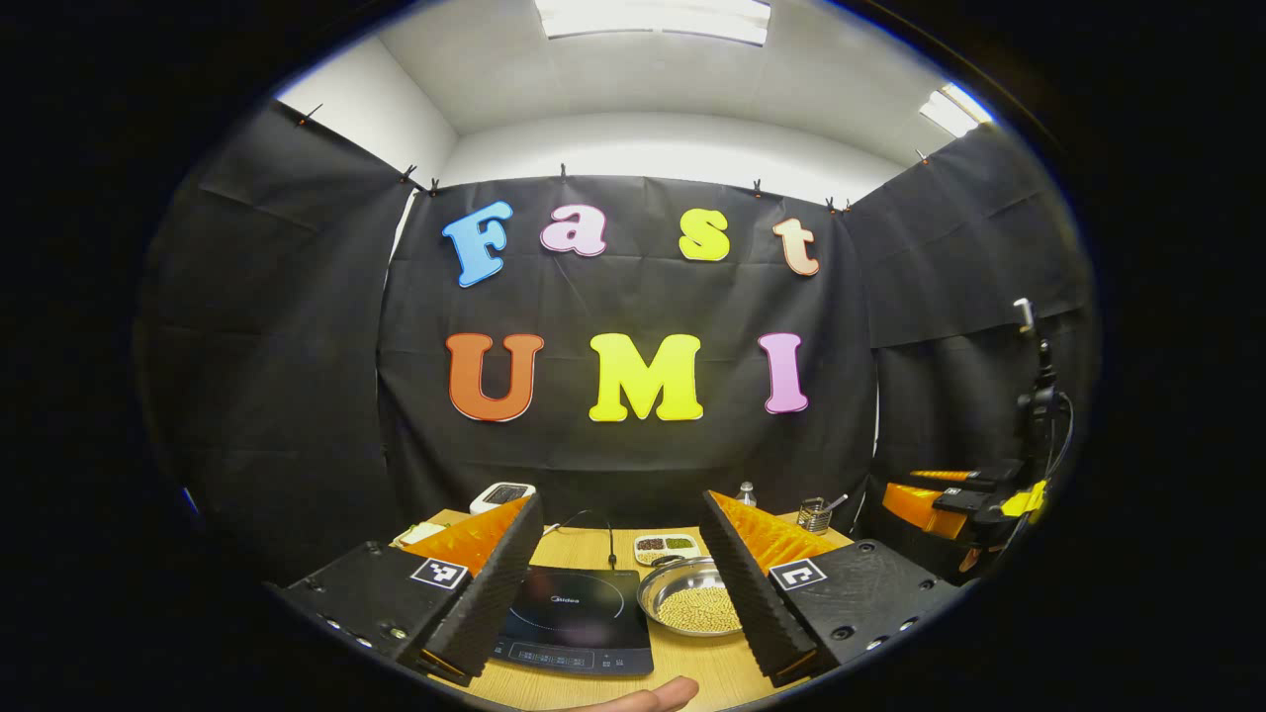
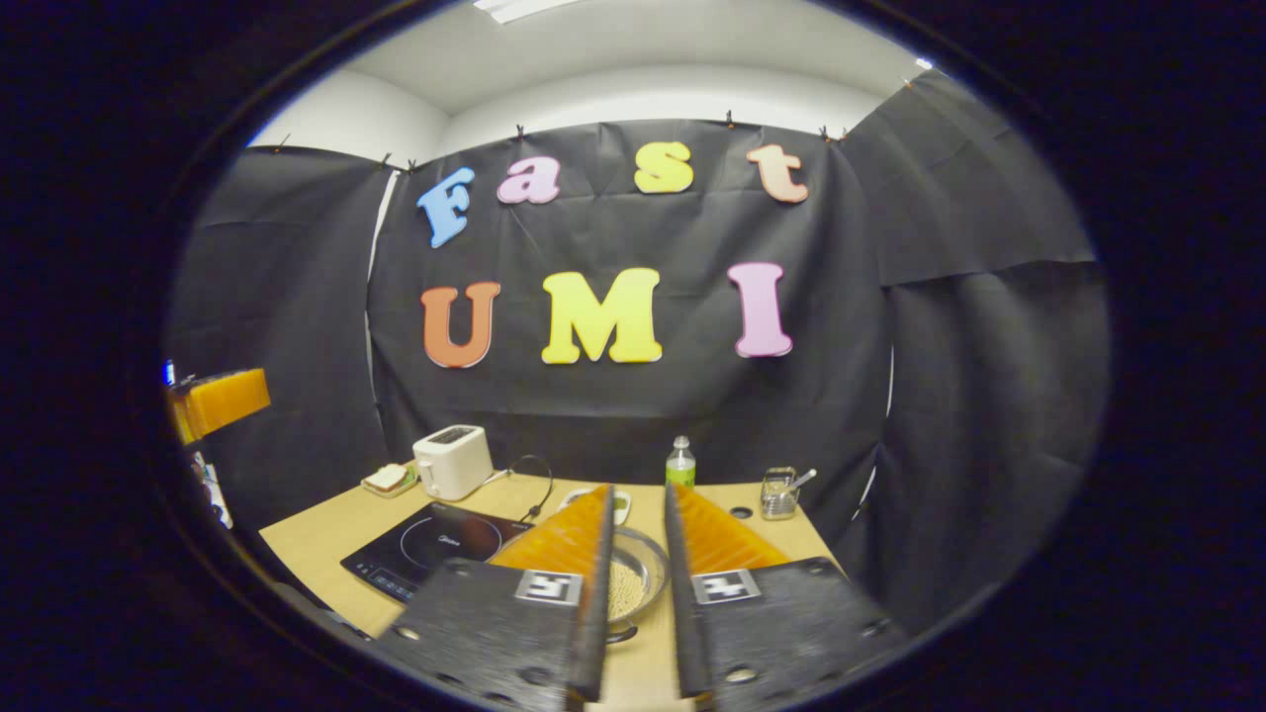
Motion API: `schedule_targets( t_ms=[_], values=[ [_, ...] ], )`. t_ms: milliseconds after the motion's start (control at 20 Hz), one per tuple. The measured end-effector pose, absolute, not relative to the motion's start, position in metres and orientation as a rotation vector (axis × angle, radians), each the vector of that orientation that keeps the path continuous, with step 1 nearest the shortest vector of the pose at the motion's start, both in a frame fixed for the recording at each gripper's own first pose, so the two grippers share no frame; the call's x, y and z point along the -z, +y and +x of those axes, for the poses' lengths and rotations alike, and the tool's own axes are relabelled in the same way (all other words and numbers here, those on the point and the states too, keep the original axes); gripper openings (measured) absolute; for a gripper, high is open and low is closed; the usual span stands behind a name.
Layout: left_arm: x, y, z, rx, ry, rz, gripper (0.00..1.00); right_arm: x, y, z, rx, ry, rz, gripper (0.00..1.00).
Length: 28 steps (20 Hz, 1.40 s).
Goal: First push the handle of the pot to place it horizontally, then grasp the pot with both hands and set it on the induction cooktop.
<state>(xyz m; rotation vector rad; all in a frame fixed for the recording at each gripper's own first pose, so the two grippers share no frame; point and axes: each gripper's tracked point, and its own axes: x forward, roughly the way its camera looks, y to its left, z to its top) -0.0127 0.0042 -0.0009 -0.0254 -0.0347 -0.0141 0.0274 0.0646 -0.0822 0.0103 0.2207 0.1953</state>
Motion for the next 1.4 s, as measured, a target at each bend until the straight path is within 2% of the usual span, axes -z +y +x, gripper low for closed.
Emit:
schedule_targets(
  t_ms=[50,150,200,700,750,800,1000,1050,1100,1250,1350,1400],
  values=[
    [0.001,0.004,-0.013,0.015,-0.038,-0.023,0.95,0.091,0.073,0.03,-0.223,0.261,0.017,0.09],
    [0.005,0.004,-0.015,0.018,-0.032,-0.021,0.95,0.115,0.082,0.037,-0.232,0.312,0.007,0.01],
    [0.007,0.005,-0.015,0.021,-0.03,-0.017,0.95,0.121,0.087,0.037,-0.234,0.325,-0.005,0.04],
    [0.027,0.019,-0.025,-0.017,-0.001,0.003,0.95,0.231,0.126,0.038,-0.321,0.562,-0.14,0.04],
    [0.029,0.018,-0.029,-0.014,0.006,0.0,0.95,0.242,0.127,0.038,-0.329,0.586,-0.152,0.01],
    [0.03,0.017,-0.031,-0.014,0.01,-0.003,0.95,0.252,0.128,0.037,-0.338,0.61,-0.154,0.04],
    [0.025,0.015,-0.044,-0.023,-0.018,-0.002,0.95,0.286,0.14,0.03,-0.385,0.697,-0.175,0.04],
    [0.027,0.013,-0.047,-0.022,-0.021,-0.004,0.95,0.295,0.142,0.03,-0.395,0.711,-0.195,0.01],
    [0.029,0.012,-0.05,-0.02,-0.022,-0.009,0.95,0.303,0.146,0.029,-0.408,0.719,-0.208,0.04],
    [0.034,0.009,-0.055,-0.009,-0.02,-0.021,0.95,0.328,0.158,0.024,-0.436,0.763,-0.201,0.01],
    [0.036,0.014,-0.056,-0.022,-0.017,-0.003,0.95,0.336,0.163,0.024,-0.452,0.782,-0.184,0.04],
    [0.037,0.018,-0.056,-0.035,-0.014,0.003,0.95,0.338,0.16,0.026,-0.439,0.784,-0.179,0.01]
  ],
)
